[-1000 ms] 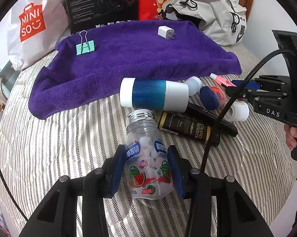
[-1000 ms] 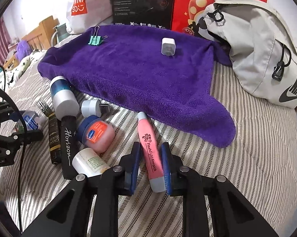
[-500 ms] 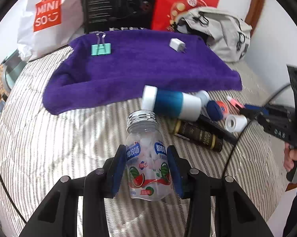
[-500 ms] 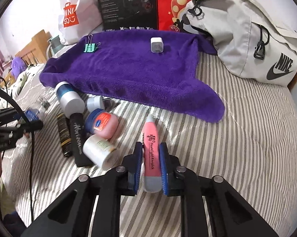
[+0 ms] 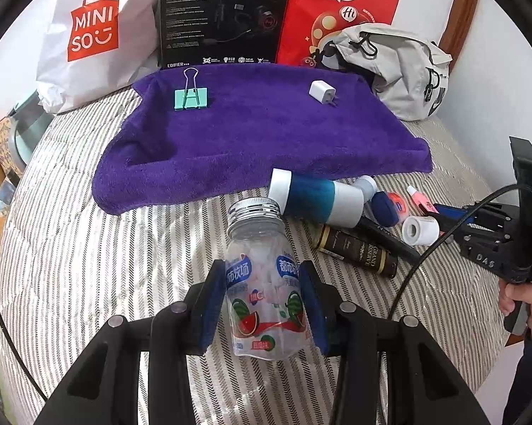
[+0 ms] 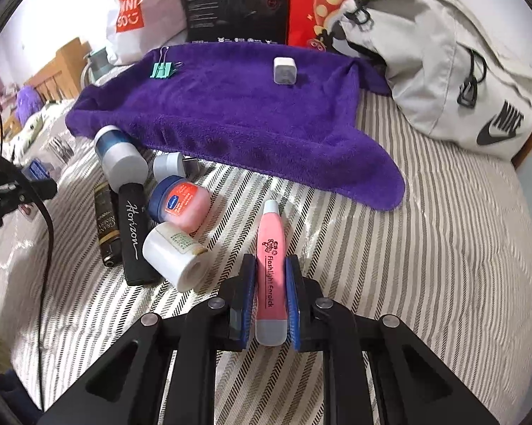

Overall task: Organize rigid objects
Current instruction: 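Grasp the pink highlighter with the right tool while the left tool holds the bottle, then carry the highlighter onto the towel beside the charger and open the right tool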

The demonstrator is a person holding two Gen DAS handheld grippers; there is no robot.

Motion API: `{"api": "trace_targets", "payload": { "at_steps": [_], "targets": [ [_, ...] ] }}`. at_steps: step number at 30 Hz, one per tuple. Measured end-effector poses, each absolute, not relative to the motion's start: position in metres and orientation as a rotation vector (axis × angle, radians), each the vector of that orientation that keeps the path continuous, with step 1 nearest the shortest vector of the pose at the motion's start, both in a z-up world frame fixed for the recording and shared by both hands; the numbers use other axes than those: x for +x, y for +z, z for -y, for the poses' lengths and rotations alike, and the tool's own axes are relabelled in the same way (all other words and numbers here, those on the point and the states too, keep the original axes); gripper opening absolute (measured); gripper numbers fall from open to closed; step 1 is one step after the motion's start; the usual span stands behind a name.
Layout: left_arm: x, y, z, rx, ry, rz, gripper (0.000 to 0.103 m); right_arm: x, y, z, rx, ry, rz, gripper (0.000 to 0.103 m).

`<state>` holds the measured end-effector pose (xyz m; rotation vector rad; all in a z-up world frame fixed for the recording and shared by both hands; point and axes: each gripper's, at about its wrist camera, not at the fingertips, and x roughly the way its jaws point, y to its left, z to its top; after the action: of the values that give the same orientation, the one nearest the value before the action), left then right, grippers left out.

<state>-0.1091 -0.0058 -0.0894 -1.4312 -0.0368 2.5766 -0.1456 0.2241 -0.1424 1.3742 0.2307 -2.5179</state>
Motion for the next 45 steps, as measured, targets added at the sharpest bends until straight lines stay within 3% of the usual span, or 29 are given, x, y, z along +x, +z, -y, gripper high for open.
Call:
{"api": "trace_targets", "payload": {
  "at_steps": [19,36,45],
  "targets": [
    [-0.127,-0.065,0.020,-1.361,2.613,0.083,0.040,-0.143,-0.096,-0.224,1.296,-2.515,-0.182,0.016],
    [-0.195,-0.045,0.033,-1.369,2.661,0.085,0.040,-0.218,-0.078,-0.209,1.253,-2.472,-0.115,0.016],
    [-0.232,-0.062,0.042,-1.422,2.661,0.127,0.040,-0.276,-0.103,-0.216,1.364,-2.511,-0.101,0.016]
  ]
}}
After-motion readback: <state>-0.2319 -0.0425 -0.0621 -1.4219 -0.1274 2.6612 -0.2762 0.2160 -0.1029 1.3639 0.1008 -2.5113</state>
